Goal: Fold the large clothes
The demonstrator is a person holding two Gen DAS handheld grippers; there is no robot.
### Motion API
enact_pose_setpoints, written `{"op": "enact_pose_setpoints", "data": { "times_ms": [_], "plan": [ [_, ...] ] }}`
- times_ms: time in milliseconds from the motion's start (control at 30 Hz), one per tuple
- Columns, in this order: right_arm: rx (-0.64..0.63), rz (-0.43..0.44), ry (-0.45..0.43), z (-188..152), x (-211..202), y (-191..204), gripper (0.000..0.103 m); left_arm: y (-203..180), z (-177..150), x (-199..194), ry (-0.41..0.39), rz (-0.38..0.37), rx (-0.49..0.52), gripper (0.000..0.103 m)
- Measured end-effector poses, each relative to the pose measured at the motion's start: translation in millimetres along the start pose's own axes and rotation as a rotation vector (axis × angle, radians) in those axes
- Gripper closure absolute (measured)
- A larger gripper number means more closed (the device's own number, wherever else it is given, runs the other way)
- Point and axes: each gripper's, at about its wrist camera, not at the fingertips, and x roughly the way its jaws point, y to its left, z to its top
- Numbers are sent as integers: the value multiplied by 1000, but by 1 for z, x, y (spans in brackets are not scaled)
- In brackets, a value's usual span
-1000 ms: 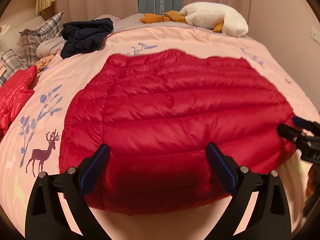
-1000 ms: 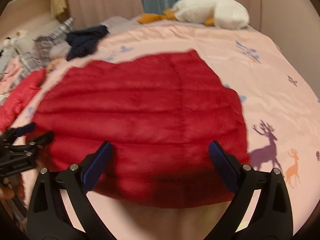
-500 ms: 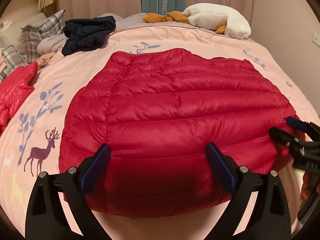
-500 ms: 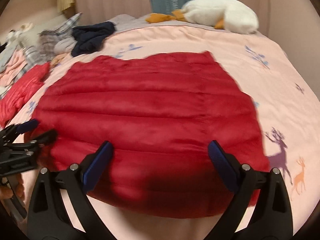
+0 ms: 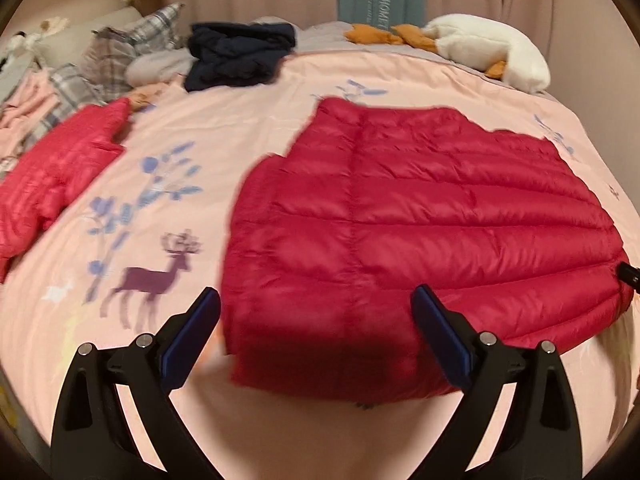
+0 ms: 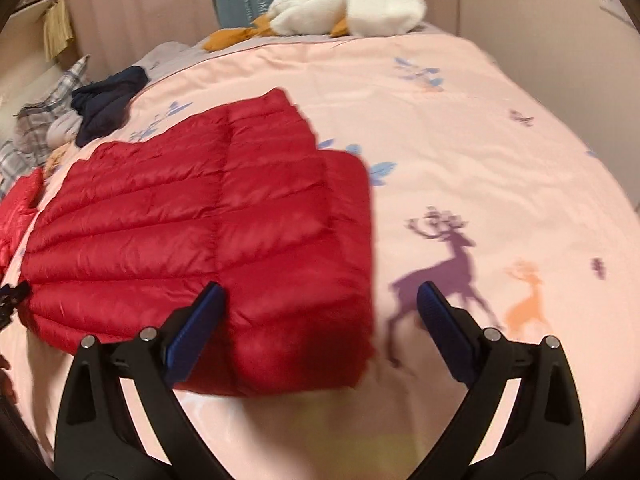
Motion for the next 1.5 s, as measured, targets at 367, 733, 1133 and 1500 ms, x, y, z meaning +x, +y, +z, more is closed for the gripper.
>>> {"op": "enact_pose_setpoints", "data": {
  "times_ms": [367, 733, 1133, 1500],
  "plan": [
    [-44, 103, -123, 22, -99, 35, 2, -11, 27, -103, -103, -39, 17, 1],
    [-40, 123, -201, 49, -181, 54, 2, -18, 50, -178, -177, -57, -6, 1],
    [-35, 207, -23, 2, -151, 75, 2, -33, 20, -176, -142, -27, -6, 1],
    [-79, 206, -9, -5, -134, 94, 2, -37, 10, -150, -71, -12, 0, 1]
  ]
}}
